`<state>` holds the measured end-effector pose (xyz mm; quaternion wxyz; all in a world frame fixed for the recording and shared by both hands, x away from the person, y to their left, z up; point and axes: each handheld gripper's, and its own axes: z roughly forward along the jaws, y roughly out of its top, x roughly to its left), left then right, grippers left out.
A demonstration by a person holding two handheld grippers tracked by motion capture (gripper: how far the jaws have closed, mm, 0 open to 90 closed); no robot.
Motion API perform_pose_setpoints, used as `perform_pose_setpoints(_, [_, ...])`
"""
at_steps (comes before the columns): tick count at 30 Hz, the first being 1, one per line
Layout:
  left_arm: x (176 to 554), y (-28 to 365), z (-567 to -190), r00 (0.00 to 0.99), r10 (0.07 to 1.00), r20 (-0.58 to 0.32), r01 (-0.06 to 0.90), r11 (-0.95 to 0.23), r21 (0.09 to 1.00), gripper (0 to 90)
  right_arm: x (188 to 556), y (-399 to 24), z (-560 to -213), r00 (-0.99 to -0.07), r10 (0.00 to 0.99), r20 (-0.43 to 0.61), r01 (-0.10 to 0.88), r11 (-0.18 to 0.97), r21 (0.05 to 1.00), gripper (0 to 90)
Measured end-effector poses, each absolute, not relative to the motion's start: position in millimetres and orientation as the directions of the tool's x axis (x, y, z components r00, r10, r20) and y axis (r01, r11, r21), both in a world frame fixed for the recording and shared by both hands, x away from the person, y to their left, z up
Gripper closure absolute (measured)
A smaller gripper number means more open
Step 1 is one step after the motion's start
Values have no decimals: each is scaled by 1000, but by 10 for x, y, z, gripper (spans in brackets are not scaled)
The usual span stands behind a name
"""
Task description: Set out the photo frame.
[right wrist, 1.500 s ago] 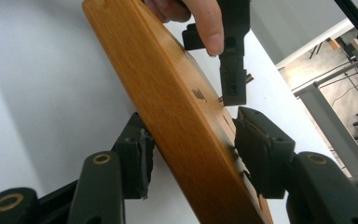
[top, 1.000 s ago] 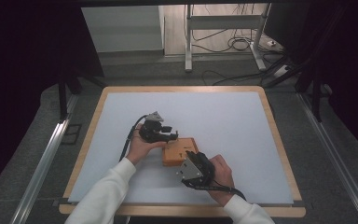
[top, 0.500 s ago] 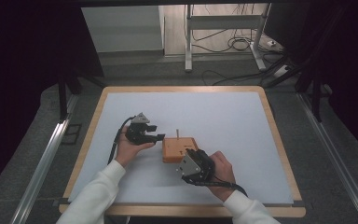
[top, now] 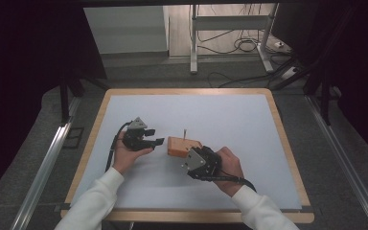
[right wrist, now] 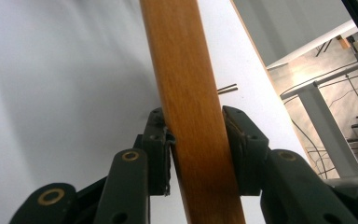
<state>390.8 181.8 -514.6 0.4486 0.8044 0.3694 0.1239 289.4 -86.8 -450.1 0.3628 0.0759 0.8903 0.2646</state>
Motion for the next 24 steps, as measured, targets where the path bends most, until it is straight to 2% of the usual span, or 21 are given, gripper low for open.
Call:
perform_pose_setpoints(13, [3846, 1884, -5300, 703, 703, -111, 505, -383, 773, 384, 3005, -830, -4363, -748, 285, -600, -88, 853, 515, 690])
perform_pose_setpoints(24, [3854, 1885, -5305, 706, 700, -112, 506, -387, 771, 383, 2866, -881, -4145, -831, 238, -502, -103, 823, 559, 693])
